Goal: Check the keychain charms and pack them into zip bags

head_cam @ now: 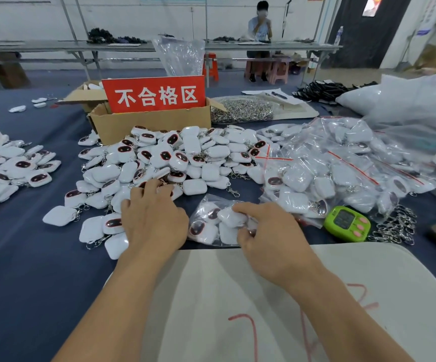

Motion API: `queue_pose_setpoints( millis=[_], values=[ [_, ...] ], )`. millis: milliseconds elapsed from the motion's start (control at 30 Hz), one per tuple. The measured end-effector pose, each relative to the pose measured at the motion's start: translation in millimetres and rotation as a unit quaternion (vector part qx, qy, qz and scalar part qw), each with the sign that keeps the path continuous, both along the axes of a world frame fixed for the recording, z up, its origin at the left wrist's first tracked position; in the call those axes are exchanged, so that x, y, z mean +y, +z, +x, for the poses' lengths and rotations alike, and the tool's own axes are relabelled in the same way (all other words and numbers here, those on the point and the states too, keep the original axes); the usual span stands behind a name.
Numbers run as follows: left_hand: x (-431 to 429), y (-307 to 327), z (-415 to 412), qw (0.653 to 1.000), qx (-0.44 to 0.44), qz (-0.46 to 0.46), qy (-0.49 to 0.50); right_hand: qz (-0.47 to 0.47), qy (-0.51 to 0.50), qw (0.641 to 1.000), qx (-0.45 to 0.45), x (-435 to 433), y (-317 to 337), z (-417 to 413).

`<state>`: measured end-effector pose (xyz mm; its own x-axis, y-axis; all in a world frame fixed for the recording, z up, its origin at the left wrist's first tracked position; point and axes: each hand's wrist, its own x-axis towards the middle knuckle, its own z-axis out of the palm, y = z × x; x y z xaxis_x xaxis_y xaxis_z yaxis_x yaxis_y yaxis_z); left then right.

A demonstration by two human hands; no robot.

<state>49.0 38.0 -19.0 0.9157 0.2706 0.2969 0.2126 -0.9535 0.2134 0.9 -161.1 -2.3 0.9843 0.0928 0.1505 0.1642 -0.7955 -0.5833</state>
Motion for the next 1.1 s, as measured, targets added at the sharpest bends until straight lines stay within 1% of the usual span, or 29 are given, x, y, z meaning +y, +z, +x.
queue_pose_setpoints(
  millis=[133, 167, 267, 300, 367, 467, 600, 733, 800, 900, 1000, 1100],
  values=[
    [7.1, -8.4, 5.7, 0.997, -0.006, -0.015, -0.071, 0.008, 0.018, 1.0, 0.011, -3.5, 2.4, 2.3],
    [9.0, -9.5, 7.0, 0.996, -0.011, -0.023, -0.08, 0.025, 0.025, 0.999, 0.015, -3.9, 1.5, 3.2],
    [9.3, -9.9, 7.4, 0.997, -0.031, -0.031, -0.071, 0.149, 0.019, 0.988, 0.036, -3.0, 1.1, 2.0],
    [7.8, -9.8, 7.0, 0.997, -0.033, -0.029, -0.06, 0.176, 0.012, 0.984, 0.031, -2.3, 1.5, 1.3],
    [5.4, -9.4, 6.4, 0.999, -0.022, -0.006, -0.047, 0.201, -0.004, 0.979, 0.015, -1.3, 1.5, -0.5],
    [5.1, -10.0, 6.0, 0.997, 0.01, 0.031, -0.065, 0.194, -0.029, 0.98, 0.004, -1.0, 2.8, -0.7],
    [8.4, -8.3, 6.1, 0.998, -0.019, -0.022, -0.055, 0.208, -0.038, 0.977, 0.009, -1.1, 1.0, 0.5],
    [4.5, -6.0, 4.5, 0.997, -0.038, -0.044, -0.058, 0.213, -0.046, 0.976, 0.004, -1.5, 0.3, 1.7],
    [2.4, -4.6, 4.5, 0.997, -0.018, -0.038, -0.058, 0.219, -0.052, 0.974, -0.002, -2.9, 0.6, 2.8],
    [0.9, -5.4, 4.1, 0.997, -0.011, 0.001, -0.078, 0.225, -0.054, 0.973, -0.009, -4.0, 2.5, 2.2],
    [2.3, -5.3, 4.5, 0.996, -0.026, -0.013, -0.086, 0.234, -0.061, 0.97, -0.01, -4.3, 2.6, 1.4],
    [1.3, -2.5, 5.4, 0.996, -0.048, -0.038, -0.065, 0.239, -0.064, 0.969, -0.015, -4.4, 4.6, -0.2]
  ],
)
